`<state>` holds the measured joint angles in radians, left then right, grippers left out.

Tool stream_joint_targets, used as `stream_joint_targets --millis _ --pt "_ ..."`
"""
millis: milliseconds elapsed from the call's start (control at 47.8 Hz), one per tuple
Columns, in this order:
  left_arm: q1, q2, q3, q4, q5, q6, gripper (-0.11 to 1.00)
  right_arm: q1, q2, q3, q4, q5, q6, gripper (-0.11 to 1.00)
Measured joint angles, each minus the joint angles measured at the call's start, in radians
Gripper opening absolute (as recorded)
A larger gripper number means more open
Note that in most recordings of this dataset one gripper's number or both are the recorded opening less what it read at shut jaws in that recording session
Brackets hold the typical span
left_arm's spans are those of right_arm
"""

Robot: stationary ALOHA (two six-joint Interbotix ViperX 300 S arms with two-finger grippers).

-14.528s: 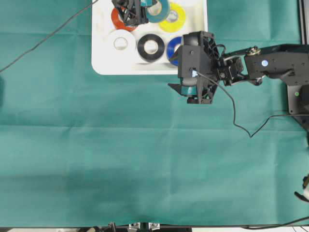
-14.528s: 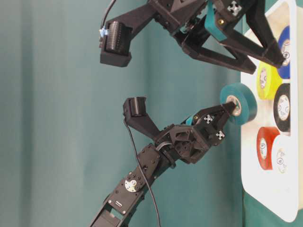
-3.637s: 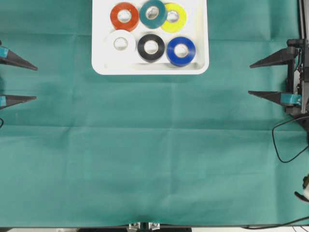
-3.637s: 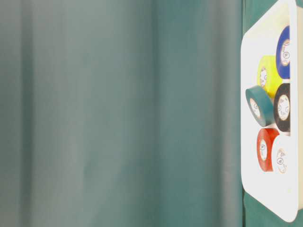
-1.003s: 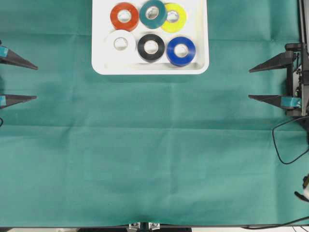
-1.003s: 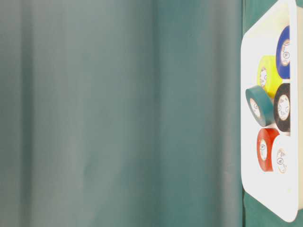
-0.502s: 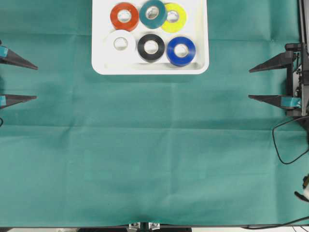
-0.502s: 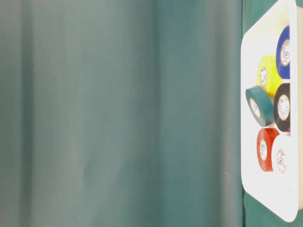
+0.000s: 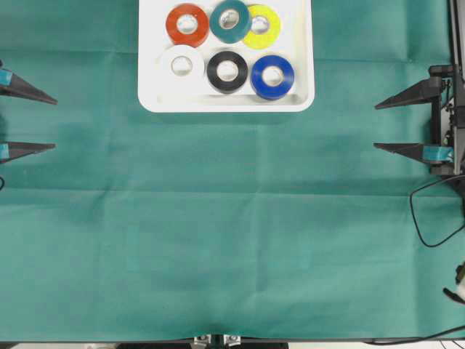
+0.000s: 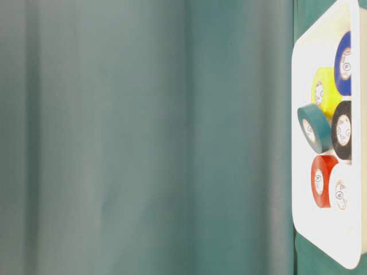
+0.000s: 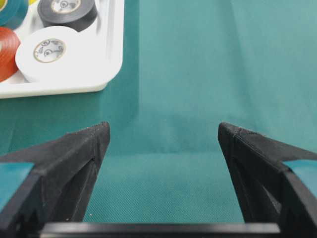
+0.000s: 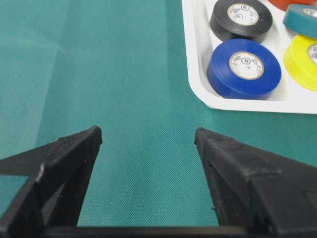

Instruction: Put the tape alternately from left to right into the white case.

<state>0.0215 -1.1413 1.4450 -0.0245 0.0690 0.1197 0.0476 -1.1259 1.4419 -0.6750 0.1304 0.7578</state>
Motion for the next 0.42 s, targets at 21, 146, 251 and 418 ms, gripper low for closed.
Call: stream_joint_targets --millis 21,146,251,418 --pt "0.002 -0.002 0.000 0.000 0.000 0.000 0.75 0.000 -0.002 0.000 0.000 0.000 0.000 0.84" --pt "0.002 -0.002 -0.002 0.000 0.005 0.000 0.75 0.000 0.000 -0.011 0.000 0.000 0.000 0.84" --pt "0.002 0.000 -0.006 0.002 0.006 0.000 0.75 0.000 0.000 -0.025 0.000 -0.002 0.000 0.84" --pt "0.000 -0.003 -0.035 0.002 0.009 0.000 0.74 0.000 0.000 -0.051 0.000 -0.002 -0.002 0.84"
